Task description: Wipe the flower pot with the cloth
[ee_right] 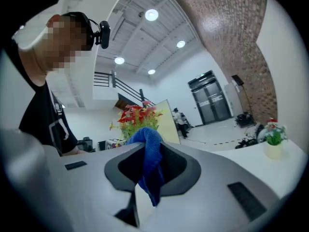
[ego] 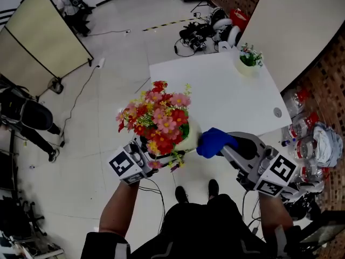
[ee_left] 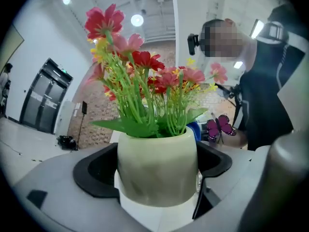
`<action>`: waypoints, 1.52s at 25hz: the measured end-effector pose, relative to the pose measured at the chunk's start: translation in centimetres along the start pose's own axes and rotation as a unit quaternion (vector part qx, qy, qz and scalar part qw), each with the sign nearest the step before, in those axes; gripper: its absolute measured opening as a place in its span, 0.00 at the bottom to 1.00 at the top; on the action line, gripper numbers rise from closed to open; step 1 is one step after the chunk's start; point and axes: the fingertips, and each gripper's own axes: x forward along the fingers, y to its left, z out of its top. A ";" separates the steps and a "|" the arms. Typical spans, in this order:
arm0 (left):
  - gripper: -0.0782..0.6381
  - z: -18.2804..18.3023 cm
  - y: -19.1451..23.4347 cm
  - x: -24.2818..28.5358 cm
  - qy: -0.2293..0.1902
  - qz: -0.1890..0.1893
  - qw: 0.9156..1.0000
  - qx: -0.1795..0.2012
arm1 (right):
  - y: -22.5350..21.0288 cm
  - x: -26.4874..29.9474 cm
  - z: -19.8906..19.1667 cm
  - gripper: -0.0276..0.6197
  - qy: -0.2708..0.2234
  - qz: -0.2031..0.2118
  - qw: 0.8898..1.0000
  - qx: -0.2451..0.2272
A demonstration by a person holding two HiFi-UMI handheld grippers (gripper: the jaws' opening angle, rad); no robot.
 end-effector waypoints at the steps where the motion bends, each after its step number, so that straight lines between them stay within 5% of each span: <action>1: 0.80 1.3 -0.7 -0.2 -0.005 -0.010 1.000 0.001 | 1.2 0.5 0.9 0.13 0.001 0.028 1.000 -0.012; 11: 0.81 8.3 -5.2 0.4 -0.026 -0.075 0.997 0.021 | 6.8 0.7 7.2 0.13 0.005 0.184 0.980 -0.068; 32: 0.87 9.8 -5.2 1.5 -0.005 -0.045 0.999 0.027 | 10.3 1.0 9.3 0.13 0.005 0.241 0.968 -0.067; 38: 0.87 10.1 -4.9 2.2 -0.010 -0.039 0.999 0.026 | 9.2 1.0 8.5 0.13 -0.005 0.236 0.971 -0.018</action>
